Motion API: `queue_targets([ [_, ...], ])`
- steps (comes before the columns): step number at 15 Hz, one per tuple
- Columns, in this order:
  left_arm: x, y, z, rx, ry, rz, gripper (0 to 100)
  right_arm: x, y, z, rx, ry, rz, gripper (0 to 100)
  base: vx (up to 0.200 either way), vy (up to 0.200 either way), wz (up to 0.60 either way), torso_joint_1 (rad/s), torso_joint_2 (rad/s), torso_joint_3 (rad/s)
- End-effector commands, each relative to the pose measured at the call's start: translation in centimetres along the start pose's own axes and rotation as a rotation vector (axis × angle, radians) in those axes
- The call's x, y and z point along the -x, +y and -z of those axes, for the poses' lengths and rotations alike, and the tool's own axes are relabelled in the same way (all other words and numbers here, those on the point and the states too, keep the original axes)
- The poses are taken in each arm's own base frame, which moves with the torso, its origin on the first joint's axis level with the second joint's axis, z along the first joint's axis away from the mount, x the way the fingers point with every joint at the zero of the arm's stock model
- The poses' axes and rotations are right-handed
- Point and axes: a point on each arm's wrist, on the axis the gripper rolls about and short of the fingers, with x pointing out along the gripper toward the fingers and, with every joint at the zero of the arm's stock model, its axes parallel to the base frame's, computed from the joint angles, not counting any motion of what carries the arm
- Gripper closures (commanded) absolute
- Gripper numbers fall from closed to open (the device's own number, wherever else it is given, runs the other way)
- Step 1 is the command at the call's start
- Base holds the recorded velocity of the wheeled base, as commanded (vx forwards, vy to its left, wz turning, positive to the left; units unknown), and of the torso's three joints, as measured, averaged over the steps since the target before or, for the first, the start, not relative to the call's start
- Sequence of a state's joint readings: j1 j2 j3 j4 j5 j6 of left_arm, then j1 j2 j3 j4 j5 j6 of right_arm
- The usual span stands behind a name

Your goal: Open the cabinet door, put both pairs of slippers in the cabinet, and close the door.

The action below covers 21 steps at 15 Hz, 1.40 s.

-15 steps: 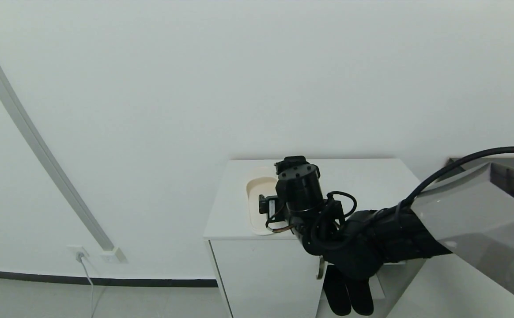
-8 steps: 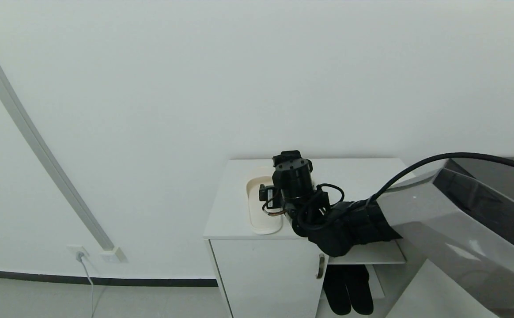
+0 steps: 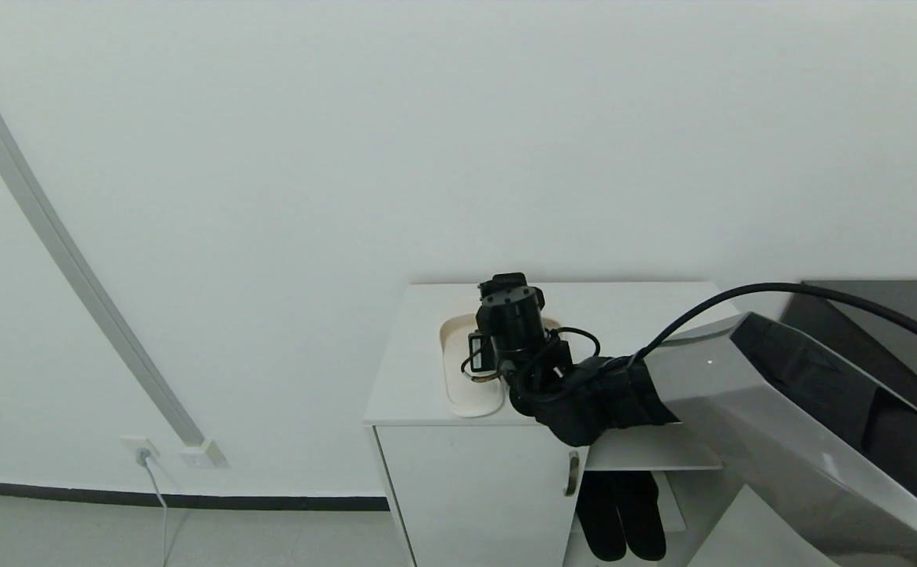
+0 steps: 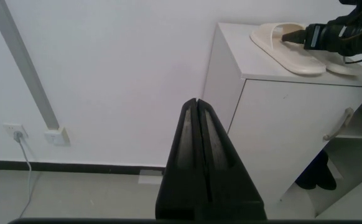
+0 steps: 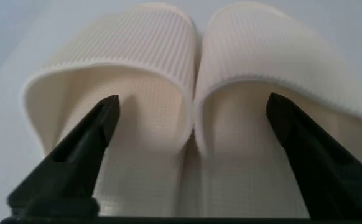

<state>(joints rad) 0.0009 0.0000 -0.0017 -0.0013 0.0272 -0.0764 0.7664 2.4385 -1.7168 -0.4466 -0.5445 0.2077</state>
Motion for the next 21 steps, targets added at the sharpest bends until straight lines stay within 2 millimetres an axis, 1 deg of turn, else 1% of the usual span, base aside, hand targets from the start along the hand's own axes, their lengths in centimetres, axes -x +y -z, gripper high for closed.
queue_targets([
  [1, 0.0, 0.0, 0.0, 0.000, 0.000, -0.001, 100, 0.0, 0.3, 0.3, 0.008, 0.001, -0.003, 100, 0.000, 0.000, 0.00, 0.000, 0.00, 0.000],
  [2, 0.0, 0.0, 0.0, 0.000, 0.000, -0.001, 100, 0.0, 0.3, 0.3, 0.013, 0.000, -0.005, 100, 0.000, 0.000, 0.00, 0.000, 0.00, 0.000],
  [4, 0.0, 0.0, 0.0, 0.000, 0.000, -0.001, 100, 0.6, 0.5, -0.7, 0.004, -0.018, -0.015, 100, 0.000, 0.000, 0.00, 0.000, 0.00, 0.000],
  [5, 0.0, 0.0, 0.0, 0.000, 0.000, -0.001, 100, 2.2, 0.6, -2.6, -0.014, -0.046, -0.027, 100, 0.000, 0.000, 0.00, 0.000, 0.00, 0.000],
  [6, 0.0, 0.0, 0.0, 0.000, 0.000, -0.001, 100, 3.6, 0.1, -3.6, -0.015, -0.049, -0.027, 100, 0.000, 0.000, 0.00, 0.000, 0.00, 0.000],
  [7, 0.0, 0.0, 0.0, 0.002, 0.000, -0.003, 100, 5.7, -0.5, -4.8, -0.016, -0.053, -0.045, 100, 0.000, 0.000, 0.00, 0.000, 0.00, 0.000],
  [8, 0.0, 0.0, 0.0, 0.002, 0.000, -0.003, 100, 7.2, -1.2, -5.2, -0.012, -0.049, -0.056, 100, 0.000, 0.000, 0.00, 0.000, 0.00, 0.000],
  [10, 0.0, 0.0, 0.0, -0.006, 0.002, 0.003, 100, 12.2, -4.2, -6.0, 0.034, -0.043, -0.147, 100, 0.000, 0.000, 0.00, 0.000, 0.00, 0.000],
  [11, 0.0, 0.0, 0.0, -0.001, 0.000, 0.004, 100, 14.7, -5.9, -6.0, 0.067, -0.036, -0.215, 100, 0.000, 0.000, 0.00, 0.000, 0.00, 0.000],
  [12, 0.0, 0.0, 0.0, 0.002, 0.000, 0.002, 100, 16.6, -7.3, -5.9, 0.092, -0.027, -0.263, 100, 0.000, 0.000, 0.00, 0.000, 0.00, 0.000],
  [13, 0.0, 0.0, 0.0, 0.000, 0.000, 0.004, 100, 19.4, -9.2, -5.6, 0.130, -0.011, -0.333, 100, 0.000, 0.000, 0.00, 0.000, 0.00, 0.000],
  [14, 0.0, 0.0, 0.0, -0.001, -0.001, -0.006, 100, 22.1, -11.0, -4.8, 0.174, 0.015, -0.397, 100, 0.000, 0.000, 0.00, 0.000, 0.00, 0.000],
  [15, 0.0, 0.0, 0.0, 0.000, 0.000, -0.013, 100, 23.2, -11.7, -4.4, 0.187, 0.034, -0.415, 100, 0.000, 0.000, 0.00, 0.000, 0.00, 0.000],
  [16, 0.0, 0.0, 0.0, 0.005, -0.001, -0.016, 100, 23.6, -11.9, -4.0, 0.201, 0.064, -0.410, 100, 0.000, 0.000, 0.00, 0.000, 0.00, 0.000],
  [21, 0.0, 0.0, 0.0, 0.010, -0.001, -0.010, 100, 23.4, -11.9, -3.6, 0.199, 0.085, -0.409, 100, 0.000, 0.000, 0.00, 0.000, 0.00, 0.000],
])
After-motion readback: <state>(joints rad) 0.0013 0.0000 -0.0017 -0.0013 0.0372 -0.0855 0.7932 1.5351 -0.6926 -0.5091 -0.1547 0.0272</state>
